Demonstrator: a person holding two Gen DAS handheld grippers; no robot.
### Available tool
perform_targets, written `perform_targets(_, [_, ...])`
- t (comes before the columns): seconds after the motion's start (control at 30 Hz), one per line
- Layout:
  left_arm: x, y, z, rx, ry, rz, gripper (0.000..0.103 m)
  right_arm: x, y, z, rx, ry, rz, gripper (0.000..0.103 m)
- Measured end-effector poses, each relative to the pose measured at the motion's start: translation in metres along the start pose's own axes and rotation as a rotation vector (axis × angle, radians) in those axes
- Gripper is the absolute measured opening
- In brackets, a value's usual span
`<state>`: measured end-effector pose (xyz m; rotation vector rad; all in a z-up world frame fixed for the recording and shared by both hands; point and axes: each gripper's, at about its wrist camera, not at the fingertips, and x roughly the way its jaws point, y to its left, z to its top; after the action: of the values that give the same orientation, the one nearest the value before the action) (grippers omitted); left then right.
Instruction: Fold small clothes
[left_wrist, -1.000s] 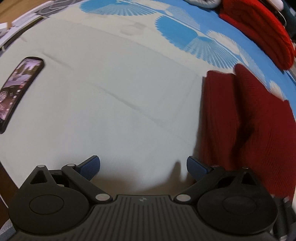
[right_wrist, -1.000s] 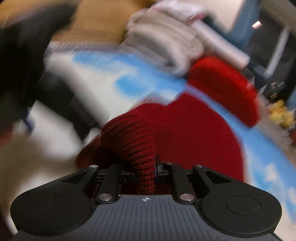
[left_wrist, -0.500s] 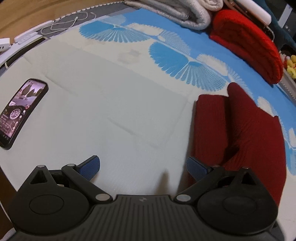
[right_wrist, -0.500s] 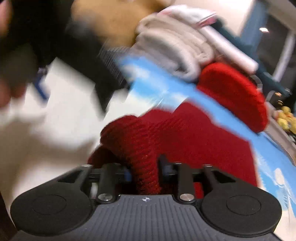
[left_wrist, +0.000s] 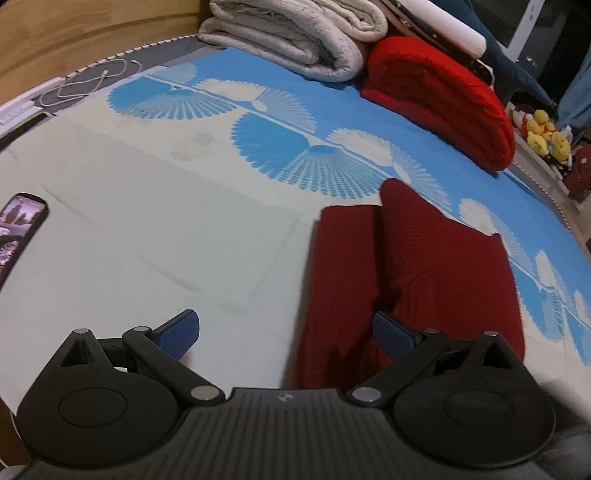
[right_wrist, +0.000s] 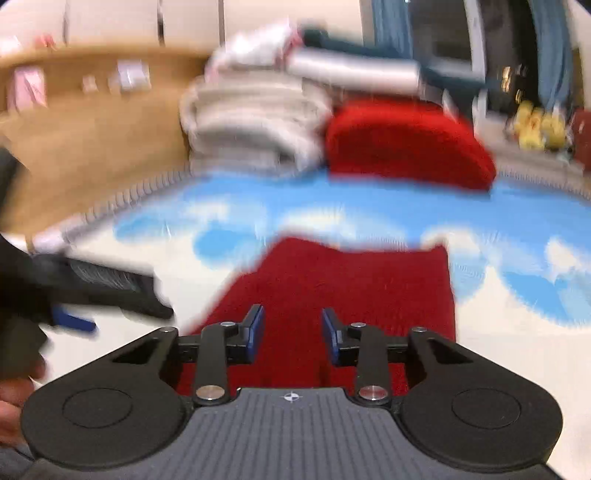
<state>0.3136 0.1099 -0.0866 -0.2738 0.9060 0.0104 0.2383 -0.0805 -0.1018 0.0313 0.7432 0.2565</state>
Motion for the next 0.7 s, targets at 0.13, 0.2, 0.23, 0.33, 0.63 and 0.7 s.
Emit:
perform_targets(0.13, [0.014,-0.011,-0.006,0.050,0.049,-0.013,0.102,0.008,0.032,-0.040,-0.195,-0.012,-0.023,0.036])
perform_targets(0.2, [0.030,-0.017,-0.011,0.091,0.104,0.061,0.103,0.001,0.022,-0.030,-0.122,0.004,0.027,0.035])
perform_targets(0.23, [0.037,-0.017,-0.013,0.097,0.126,0.102,0.103,-0.007,0.014,-0.023,-0.079,-0.002,0.061,0.034])
perform_targets(0.33, [0.045,-0.010,-0.016,0.040,0.162,0.094,0.103,-0.036,-0.018,0.010,-0.020,-0.146,-0.012,0.032])
perform_targets(0.63, [0.044,-0.019,-0.020,0.077,0.143,0.125,0.103,0.015,-0.063,0.035,-0.092,-0.025,-0.137,0.041])
perform_targets(0.7, [0.039,-0.018,-0.020,0.076,0.133,0.116,0.103,-0.003,-0.070,0.045,-0.019,-0.036,-0.066,0.049])
